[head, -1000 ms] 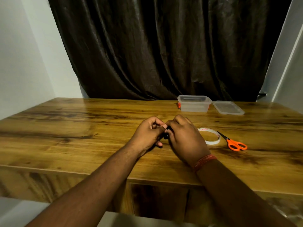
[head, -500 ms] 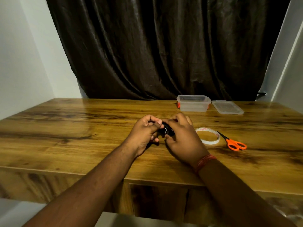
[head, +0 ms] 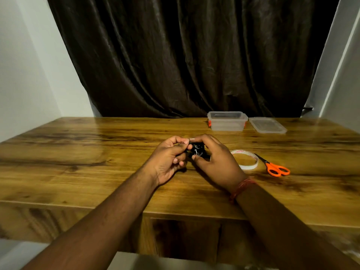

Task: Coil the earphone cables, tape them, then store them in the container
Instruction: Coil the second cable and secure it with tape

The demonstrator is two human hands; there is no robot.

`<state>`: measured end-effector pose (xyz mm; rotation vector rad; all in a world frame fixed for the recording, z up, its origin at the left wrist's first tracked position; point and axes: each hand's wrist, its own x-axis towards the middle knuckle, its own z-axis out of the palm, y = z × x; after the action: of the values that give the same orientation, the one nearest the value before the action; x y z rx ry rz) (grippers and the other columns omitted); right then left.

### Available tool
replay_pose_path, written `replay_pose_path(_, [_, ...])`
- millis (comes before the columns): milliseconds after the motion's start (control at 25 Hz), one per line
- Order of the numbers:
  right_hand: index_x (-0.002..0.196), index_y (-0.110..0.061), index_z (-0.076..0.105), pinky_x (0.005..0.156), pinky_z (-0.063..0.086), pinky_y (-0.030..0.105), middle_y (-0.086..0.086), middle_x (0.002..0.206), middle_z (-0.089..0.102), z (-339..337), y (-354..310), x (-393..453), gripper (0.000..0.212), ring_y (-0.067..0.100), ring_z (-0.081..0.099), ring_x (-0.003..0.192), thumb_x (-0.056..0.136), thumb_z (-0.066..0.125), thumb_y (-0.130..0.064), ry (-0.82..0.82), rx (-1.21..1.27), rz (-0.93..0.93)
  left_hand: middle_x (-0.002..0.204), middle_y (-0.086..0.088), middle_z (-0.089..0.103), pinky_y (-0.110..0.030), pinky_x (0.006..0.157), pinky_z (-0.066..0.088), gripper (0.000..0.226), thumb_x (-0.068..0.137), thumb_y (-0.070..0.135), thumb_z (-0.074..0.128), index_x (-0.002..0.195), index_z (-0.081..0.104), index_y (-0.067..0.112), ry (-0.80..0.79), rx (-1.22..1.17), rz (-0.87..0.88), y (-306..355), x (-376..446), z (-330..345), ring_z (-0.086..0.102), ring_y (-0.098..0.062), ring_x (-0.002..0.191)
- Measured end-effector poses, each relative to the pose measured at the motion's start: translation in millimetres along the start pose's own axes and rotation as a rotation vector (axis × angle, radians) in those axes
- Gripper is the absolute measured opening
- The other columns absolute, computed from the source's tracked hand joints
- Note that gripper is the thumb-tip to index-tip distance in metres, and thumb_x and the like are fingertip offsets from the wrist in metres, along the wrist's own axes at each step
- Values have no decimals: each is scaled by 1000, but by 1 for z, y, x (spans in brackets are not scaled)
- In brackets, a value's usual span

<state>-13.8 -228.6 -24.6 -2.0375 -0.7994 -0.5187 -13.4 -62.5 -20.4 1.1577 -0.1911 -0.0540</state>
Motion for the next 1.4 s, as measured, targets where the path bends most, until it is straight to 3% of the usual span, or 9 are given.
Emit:
replay_pose_path(80, [116,-19,62,86,34,1,-8,113,59,1,3,1,36,-6,51,101,84,67,-2,16,-59,-37,81,-4,59,-15,37,33,8,97,15,52,92,56,10,-30,-25,-14,0,1,-1,31,0,36])
replay_pose_path(200, [115,-19,61,86,35,3,-10,111,56,2,5,1,36,3,50,103,84,64,0,13,-128,-65,80,-2,59,-17,38,33,27,91,35,58,101,58,10,-56,-37,-48,1,1,-2,31,-1,37])
replay_pose_path(320, [111,-20,60,85,42,15,-10,109,55,3,6,1,32,6,52,102,85,63,-1,6,-155,-87,70,2,56,-17,38,31,28,86,41,62,91,58,14,-59,52,-38,0,-1,0,29,-1,37])
replay_pose_path(440, [105,-18,59,80,45,25,-8,103,56,4,6,2,23,9,53,95,87,62,-3,19,-159,-110,63,3,56,-15,36,29,19,85,28,65,83,52,16,-41,97,-26,-1,-3,3,28,-1,35])
replay_pose_path(640, [105,-19,61,80,48,26,-8,104,58,3,7,2,24,9,55,95,88,62,-3,61,-100,-74,58,-1,46,-15,36,28,16,93,3,58,88,51,16,-39,76,-39,0,-4,5,27,-2,33])
replay_pose_path(840, [104,-19,61,78,45,20,-10,102,57,3,7,2,25,6,54,93,87,62,-1,70,-84,-50,56,2,51,-17,36,31,23,93,-6,54,90,49,16,-78,113,-17,-2,-4,5,27,-2,33])
replay_pose_path(1000, [101,-21,60,78,48,27,-10,101,57,2,5,1,24,8,55,93,86,61,-2,64,-81,-32,49,5,49,-19,34,36,25,92,-10,54,94,45,13,-68,234,32,-4,-5,8,30,-3,33])
replay_pose_path(1280, [99,-19,58,77,48,26,-9,100,55,0,3,1,23,6,53,92,85,60,-2,54,-39,-27,102,-17,62,-24,34,45,22,89,-5,63,94,51,13,-18,399,104,-8,-4,7,55,-18,55])
replay_pose_path(1400, [99,-20,58,77,46,22,-9,100,54,0,3,1,22,6,53,92,86,59,-2,48,-38,-19,111,-20,62,-24,35,47,19,89,-1,66,94,53,12,0,483,162,-7,-6,10,56,-20,57])
